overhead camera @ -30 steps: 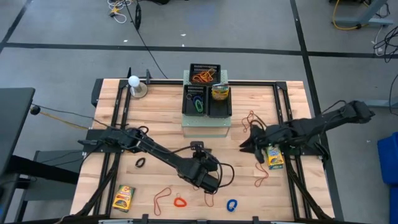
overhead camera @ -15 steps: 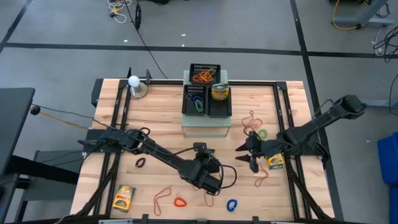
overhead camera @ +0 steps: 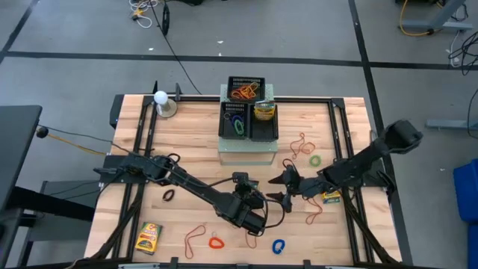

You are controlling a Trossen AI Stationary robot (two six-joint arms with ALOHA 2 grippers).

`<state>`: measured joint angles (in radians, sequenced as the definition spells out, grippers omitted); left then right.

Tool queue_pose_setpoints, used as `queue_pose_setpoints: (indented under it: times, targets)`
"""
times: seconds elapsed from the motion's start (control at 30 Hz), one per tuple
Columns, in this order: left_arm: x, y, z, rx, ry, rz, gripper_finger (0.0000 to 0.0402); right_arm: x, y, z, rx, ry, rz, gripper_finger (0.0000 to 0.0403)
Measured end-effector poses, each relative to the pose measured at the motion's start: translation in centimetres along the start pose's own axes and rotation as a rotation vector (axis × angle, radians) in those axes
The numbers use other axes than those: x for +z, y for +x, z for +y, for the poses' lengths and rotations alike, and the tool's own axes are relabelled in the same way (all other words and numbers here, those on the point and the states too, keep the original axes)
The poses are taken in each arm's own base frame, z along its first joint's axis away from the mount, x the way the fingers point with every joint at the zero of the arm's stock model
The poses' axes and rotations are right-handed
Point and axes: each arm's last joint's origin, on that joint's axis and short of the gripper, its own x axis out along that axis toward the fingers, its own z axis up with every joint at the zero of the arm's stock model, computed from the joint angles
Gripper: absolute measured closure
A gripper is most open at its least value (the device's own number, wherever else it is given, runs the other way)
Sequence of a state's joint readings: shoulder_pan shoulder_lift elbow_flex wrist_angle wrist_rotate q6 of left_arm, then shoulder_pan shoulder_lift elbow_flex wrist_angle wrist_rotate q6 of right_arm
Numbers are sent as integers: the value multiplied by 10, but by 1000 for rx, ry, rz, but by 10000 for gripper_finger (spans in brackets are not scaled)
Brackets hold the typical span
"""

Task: Pick & Place Office Desk Supplies
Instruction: Put the yellow crayon box into the bottom right black bin

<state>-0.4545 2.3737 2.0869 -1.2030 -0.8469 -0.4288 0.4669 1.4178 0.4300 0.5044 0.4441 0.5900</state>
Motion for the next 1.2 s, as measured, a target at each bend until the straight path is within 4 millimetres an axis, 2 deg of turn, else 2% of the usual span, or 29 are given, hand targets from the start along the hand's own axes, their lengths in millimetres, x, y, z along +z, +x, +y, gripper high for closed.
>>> queue_pose_setpoints:
  times: [0.33, 0.7, 1.0, 1.2]
  targets:
    - [0, -1, -1, -2, -15, -3, 399, -19, 34, -9, 69, 66, -51, 120]
    - [1, -1, -2, -7, -36, -17, 399, -17, 44, -18, 71, 86, -68, 232]
    - [2, -1, -3, -11, -84, -19, 397, -7, 50, -18, 88, 70, -81, 274]
    - [2, -3, -3, -61, -152, -2, 356, -8, 50, -18, 81, 36, -73, 300]
